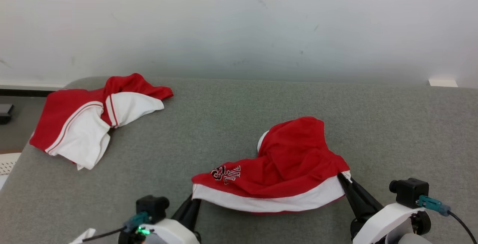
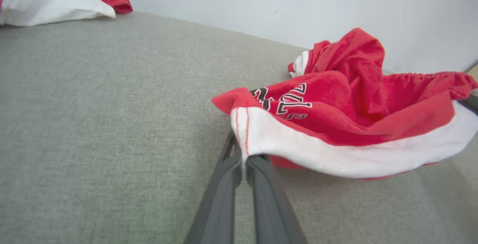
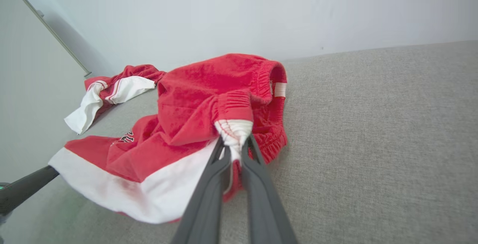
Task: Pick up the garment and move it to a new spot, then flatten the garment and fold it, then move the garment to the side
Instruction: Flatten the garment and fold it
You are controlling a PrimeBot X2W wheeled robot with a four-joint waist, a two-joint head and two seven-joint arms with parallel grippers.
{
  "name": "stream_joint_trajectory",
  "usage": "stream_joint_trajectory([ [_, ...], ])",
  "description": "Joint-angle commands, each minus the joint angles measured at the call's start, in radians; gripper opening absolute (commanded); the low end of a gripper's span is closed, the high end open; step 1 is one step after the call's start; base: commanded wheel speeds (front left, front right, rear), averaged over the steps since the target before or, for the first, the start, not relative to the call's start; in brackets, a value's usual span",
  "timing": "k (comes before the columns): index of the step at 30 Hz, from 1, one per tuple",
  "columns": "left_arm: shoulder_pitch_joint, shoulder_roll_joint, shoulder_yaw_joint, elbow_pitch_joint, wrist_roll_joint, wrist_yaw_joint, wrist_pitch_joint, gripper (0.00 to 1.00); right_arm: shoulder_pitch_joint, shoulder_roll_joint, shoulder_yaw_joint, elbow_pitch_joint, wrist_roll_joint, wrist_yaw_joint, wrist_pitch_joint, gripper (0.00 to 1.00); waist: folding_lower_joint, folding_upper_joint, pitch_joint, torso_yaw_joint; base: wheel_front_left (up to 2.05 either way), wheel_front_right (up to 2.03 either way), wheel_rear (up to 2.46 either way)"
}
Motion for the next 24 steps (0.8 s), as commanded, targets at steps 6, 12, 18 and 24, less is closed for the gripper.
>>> stream_joint_trajectory([
  [6,-0.111,0.08,-0.023,-0.093,0.046,0.002,0.005,0.0,-0.058,-0.058,0.008,-0.096,0.056,-0.002,-0.002,0.0,0.0,0.0,0.019,-0.007,0.0,0.0,0.0],
  [12,-0.281,0.112,-0.003,-0.14,0.063,0.025,0.064,0.0,-0.267,-0.065,0.003,-0.094,0.084,-0.002,0.006,0.0,0.0,0.0,0.123,-0.034,0.0,0.0,0.0],
  [18,-0.523,0.136,0.041,-0.098,0.036,0.015,0.085,0.0,-0.533,-0.052,-0.008,-0.067,0.126,-0.002,0.018,0.0,0.0,0.0,0.278,-0.039,0.0,0.0,0.0],
  [24,-0.786,0.138,0.075,0.012,0.025,0.011,0.063,0.0,-0.792,-0.043,-0.027,0.008,0.128,-0.002,0.012,0.0,0.0,0.0,0.394,-0.044,0.0,0.0,0.0],
])
